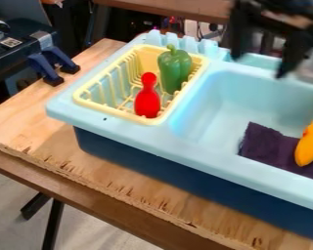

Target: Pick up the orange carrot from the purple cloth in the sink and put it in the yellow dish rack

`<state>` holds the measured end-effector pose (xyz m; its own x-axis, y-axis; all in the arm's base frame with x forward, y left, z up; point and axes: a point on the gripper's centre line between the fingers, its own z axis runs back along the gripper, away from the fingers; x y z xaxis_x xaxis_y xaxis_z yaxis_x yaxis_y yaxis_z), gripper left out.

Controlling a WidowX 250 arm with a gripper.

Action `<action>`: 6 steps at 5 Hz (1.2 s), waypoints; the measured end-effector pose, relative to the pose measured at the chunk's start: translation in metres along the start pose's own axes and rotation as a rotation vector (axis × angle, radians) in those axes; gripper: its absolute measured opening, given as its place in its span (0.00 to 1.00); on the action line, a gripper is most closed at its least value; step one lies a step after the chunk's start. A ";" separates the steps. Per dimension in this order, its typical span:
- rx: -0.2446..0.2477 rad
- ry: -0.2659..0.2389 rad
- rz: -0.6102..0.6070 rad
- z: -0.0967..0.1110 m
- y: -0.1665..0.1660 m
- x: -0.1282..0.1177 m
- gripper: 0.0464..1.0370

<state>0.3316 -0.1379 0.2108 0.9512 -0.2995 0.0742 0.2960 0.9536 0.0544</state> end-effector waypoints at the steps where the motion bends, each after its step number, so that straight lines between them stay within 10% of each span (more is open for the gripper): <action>1: -0.062 -0.048 -0.035 -0.003 -0.024 0.008 0.97; 2: -0.163 -0.041 -0.052 -0.040 -0.039 0.009 0.97; 6: -0.198 -0.036 -0.107 -0.095 -0.052 0.046 0.97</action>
<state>0.3679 -0.1988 0.1168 0.9106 -0.3972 0.1142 0.4102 0.9023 -0.1323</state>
